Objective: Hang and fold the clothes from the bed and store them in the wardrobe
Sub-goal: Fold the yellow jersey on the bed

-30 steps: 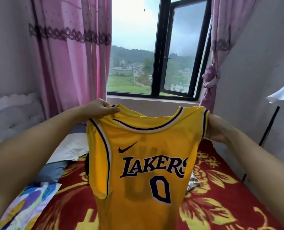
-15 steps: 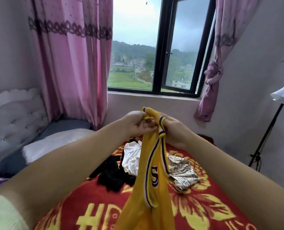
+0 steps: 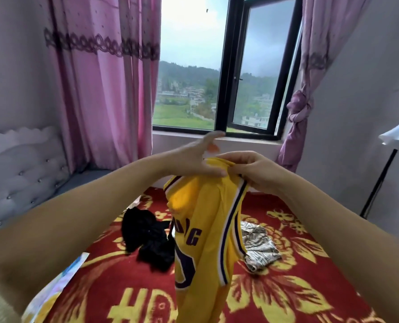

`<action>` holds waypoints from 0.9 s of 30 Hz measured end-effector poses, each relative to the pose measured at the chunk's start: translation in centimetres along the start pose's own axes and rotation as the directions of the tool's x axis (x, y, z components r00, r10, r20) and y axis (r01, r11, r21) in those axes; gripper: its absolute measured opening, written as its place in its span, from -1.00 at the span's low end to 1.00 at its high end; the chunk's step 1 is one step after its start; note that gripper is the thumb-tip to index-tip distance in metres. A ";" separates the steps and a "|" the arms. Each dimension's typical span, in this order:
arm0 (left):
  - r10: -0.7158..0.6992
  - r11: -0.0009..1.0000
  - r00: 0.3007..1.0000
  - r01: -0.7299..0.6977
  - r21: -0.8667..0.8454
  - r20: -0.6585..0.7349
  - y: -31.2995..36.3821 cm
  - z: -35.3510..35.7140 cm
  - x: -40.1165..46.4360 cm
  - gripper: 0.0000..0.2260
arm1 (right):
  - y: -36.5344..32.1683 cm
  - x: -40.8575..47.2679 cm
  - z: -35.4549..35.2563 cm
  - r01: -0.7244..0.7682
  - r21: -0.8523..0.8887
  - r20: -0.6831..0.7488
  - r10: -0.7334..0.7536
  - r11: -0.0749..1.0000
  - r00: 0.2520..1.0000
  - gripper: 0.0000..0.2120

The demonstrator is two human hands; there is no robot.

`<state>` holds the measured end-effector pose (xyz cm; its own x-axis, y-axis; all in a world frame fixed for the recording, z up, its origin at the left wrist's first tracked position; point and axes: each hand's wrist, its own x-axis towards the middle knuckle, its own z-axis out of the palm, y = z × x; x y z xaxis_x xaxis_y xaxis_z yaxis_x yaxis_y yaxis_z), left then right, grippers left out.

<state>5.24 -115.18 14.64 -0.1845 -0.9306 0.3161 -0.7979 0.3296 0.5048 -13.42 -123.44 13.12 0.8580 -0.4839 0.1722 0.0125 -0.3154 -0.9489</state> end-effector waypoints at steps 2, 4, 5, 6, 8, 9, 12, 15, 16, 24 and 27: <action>-0.153 0.972 0.959 0.190 -0.142 0.238 -0.8 0.1 -0.8 -0.32 | -1.1 -0.2 -0.2 0.017 -0.034 -0.009 -0.018 0.999 1.000 -0.65; -0.211 0.938 0.942 0.270 -0.216 0.261 -1.8 -0.1 -1.1 -0.52 | -1.8 -0.6 -0.6 0.002 -0.113 -0.056 -0.008 0.994 0.998 -0.65; -0.224 0.930 0.943 0.283 -0.236 0.248 -2.1 -0.5 -1.1 -0.62 | -1.9 -1.0 -0.8 -0.014 -0.134 -0.077 0.003 0.991 0.997 -0.66; -0.227 0.926 0.943 0.287 -0.244 0.245 -2.2 -0.8 -1.1 -0.69 | -2.0 -1.2 -1.0 -0.028 -0.142 -0.092 0.015 0.989 0.996 -0.66; -0.205 0.914 0.945 0.278 -0.295 0.255 -2.3 -1.3 -0.9 -0.78 | -2.0 -1.7 -1.1 -0.038 -0.144 -0.116 0.021 0.989 0.993 -0.66; -0.193 0.900 0.948 0.273 -0.339 0.252 -2.1 -1.3 -0.9 -0.83 | -2.0 -1.9 -1.2 -0.032 -0.145 -0.132 0.013 0.989 0.991 -0.66; -0.175 0.864 0.958 0.260 -0.432 0.226 -1.8 -0.7 -0.5 -0.85 | -2.3 -2.5 -1.1 -0.013 -0.181 -0.206 -0.024 0.983 0.978 -0.68; -0.157 0.836 0.965 0.243 -0.492 0.209 -1.2 0.2 0.1 -0.72 | -2.4 -2.9 -0.7 -0.043 -0.464 -0.276 -0.099 0.885 0.956 -0.72; -0.142 0.845 0.967 0.228 -0.483 0.210 -0.9 0.2 0.2 -0.65 | -2.3 -3.0 -0.6 -0.046 -0.549 -0.265 -0.122 0.835 0.957 -0.74; -0.139 0.971 0.917 0.201 -0.132 0.373 -0.3 -0.3 1.6 -0.64 | 0.6 -4.7 -3.6 -0.210 -0.441 -0.025 0.222 0.872 0.975 -0.36; -0.199 0.980 0.898 0.179 0.088 0.392 -1.5 0.6 3.2 -0.79 | 2.6 -3.2 -5.3 -0.250 -0.575 -0.052 0.270 0.779 0.961 -0.73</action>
<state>5.49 -118.70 14.40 -0.2314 -0.9640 -0.1313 -0.8652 0.1422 0.4809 -18.81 -127.03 11.50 0.8016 -0.5929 -0.0769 -0.5000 -0.5943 -0.6299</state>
